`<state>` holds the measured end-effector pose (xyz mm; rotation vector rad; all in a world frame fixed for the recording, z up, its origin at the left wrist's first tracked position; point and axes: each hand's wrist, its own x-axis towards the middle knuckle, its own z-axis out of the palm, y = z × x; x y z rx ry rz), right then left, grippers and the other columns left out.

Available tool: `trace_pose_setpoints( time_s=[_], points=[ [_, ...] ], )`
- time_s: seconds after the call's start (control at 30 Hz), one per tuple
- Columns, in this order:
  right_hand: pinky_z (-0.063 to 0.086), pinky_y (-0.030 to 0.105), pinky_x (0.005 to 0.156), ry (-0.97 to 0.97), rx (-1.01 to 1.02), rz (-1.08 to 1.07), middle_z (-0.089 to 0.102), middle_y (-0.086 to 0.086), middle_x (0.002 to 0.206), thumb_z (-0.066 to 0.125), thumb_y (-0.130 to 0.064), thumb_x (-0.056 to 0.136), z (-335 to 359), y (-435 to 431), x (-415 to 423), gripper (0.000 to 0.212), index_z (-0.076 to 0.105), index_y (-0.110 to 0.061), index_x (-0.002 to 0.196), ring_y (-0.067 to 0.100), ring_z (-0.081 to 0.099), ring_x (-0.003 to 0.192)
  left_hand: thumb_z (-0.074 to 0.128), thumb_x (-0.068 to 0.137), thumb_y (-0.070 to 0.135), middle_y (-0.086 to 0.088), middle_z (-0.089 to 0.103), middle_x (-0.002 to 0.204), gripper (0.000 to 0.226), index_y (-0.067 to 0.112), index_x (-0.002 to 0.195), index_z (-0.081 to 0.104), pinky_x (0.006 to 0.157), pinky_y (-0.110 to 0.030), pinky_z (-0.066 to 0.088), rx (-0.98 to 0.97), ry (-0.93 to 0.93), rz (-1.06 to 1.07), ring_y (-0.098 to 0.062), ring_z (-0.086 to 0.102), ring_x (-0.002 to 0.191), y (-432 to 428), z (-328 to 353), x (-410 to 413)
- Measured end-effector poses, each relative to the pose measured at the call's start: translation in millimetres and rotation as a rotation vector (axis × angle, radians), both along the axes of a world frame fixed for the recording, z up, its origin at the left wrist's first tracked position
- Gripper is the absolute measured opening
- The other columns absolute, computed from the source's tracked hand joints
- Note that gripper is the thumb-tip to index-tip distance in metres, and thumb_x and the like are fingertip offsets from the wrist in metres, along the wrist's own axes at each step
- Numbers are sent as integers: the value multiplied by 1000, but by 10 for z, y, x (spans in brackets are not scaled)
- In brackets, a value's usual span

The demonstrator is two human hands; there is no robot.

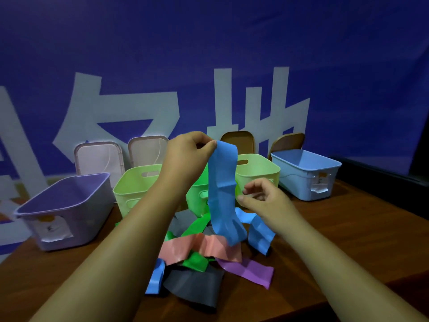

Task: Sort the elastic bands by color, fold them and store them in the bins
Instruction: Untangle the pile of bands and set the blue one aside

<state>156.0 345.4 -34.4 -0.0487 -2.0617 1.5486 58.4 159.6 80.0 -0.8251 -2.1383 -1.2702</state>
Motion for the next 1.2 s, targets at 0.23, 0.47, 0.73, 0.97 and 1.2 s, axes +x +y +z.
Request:
trace_pose_setpoints(
  time_s=[0.23, 0.47, 0.73, 0.97, 1.2],
  points=[
    [51, 28, 74, 13, -53, 49, 77, -9, 85, 79, -15, 95, 78, -170, -115, 7, 79, -22, 96, 5, 67, 76, 70, 97, 35, 9, 76, 80, 15, 24, 91, 80, 83, -42, 63, 31, -52, -31, -13, 74, 83, -52, 148, 72],
    [50, 13, 69, 181, -46, 68, 74, -10, 85, 67, -6, 101, 527, -295, 118, 14, 77, -15, 104, 1, 66, 78, 72, 90, 28, 0, 79, 83, 10, 23, 90, 81, 84, -46, 65, -66, -283, -82, -24, 78, 87, -193, 124, -31],
    [50, 14, 64, 229, -58, 2, 73, -7, 85, 70, -13, 101, 1034, -336, 118, 9, 77, -17, 106, 3, 64, 73, 60, 102, 3, -10, 80, 97, 19, 7, 107, 78, 87, -33, 63, -15, -549, -412, -17, 79, 88, -285, 247, 46],
    [50, 12, 62, 274, -56, 0, 75, -14, 78, 69, -11, 102, 1274, -329, 106, 10, 76, -14, 108, -5, 66, 70, 62, 104, 38, 2, 81, 97, 25, 21, 107, 80, 79, -27, 62, -46, -302, -380, -11, 77, 91, -288, 691, 403],
    [55, 24, 66, 268, -27, -45, 76, -6, 90, 69, -24, 102, 1373, -321, 218, 11, 75, -23, 110, 3, 68, 76, 75, 97, 20, 5, 81, 93, 7, 21, 101, 80, 81, -32, 63, -14, -198, -360, -11, 77, 88, -186, 841, 353]
  ],
)
